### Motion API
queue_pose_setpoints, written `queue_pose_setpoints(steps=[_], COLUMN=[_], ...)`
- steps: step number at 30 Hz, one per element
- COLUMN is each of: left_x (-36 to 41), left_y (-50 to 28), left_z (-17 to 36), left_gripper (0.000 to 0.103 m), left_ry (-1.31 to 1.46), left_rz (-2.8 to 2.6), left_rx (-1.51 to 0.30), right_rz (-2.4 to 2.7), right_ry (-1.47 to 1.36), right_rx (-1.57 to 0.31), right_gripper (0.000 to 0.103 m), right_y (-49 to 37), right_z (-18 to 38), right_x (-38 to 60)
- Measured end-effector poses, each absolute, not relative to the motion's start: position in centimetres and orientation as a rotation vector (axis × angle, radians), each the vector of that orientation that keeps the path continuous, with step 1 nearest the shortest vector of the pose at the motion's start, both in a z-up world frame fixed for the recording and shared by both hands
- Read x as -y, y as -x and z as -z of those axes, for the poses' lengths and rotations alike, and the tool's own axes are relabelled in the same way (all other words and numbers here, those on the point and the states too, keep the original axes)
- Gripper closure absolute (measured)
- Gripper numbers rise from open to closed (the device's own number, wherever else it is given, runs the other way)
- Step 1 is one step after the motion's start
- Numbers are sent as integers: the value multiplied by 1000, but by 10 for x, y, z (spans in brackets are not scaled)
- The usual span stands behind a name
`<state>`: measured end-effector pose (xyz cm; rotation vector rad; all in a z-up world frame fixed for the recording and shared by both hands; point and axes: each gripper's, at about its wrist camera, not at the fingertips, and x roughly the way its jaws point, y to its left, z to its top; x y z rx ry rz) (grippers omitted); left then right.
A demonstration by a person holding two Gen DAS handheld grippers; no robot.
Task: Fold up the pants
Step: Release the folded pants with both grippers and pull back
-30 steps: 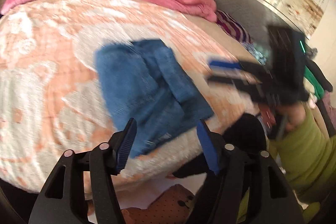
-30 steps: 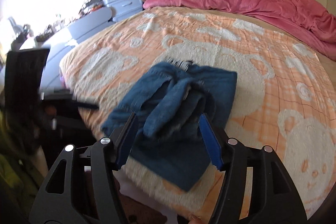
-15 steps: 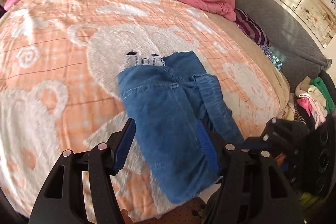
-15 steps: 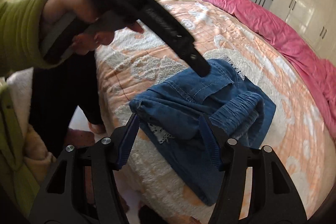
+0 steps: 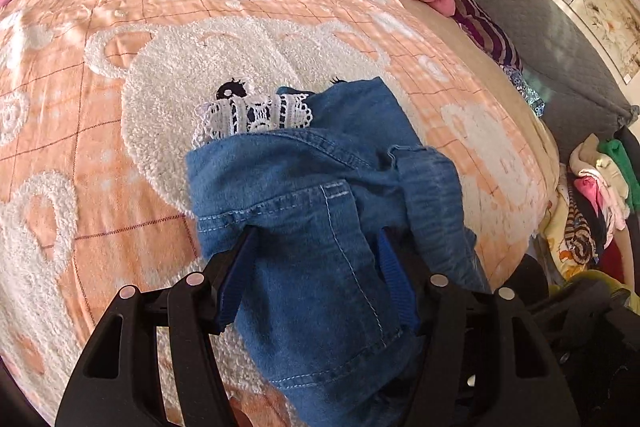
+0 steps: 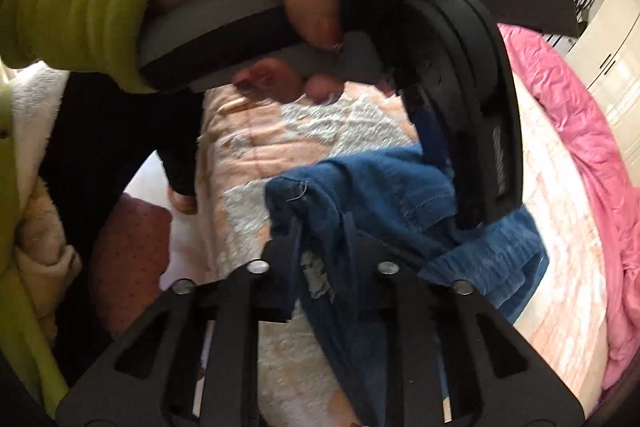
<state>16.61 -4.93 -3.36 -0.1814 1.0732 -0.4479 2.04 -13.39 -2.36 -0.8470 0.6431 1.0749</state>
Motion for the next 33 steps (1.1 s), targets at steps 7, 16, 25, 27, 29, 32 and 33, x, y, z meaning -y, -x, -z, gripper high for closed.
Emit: queue_pose_setpoints(steps=[7,16,25,27,29,32,33], left_x=[51,55,53,52,52,51,51], left_y=[-166,-160,-151,-148,-146,-139,-135], left_z=[35,33,28,25,23,16,12], left_gripper=[42,42,42,42,42,42,42], left_ry=[177,159,169,182,188,192,187], left_rz=[448,420,412,414,414,417,414], left_rx=[-1059,-1031,-1008,-1000,-993,-973,-961], right_rz=[-1066,-1019,-966,-967,-957,-927,-912], right_ry=[744,542,277,234,210,174,162], right_rx=[-714,-780,-787,-774,-759,-739,-733], right_gripper=[100,96,80,70,66,62,59], right_y=[-16,-24,-18,-15,-11,-10,-9], right_z=[22,33,6,-2,-12,-24,-25], right_x=[164,174,201,207,215,226,227])
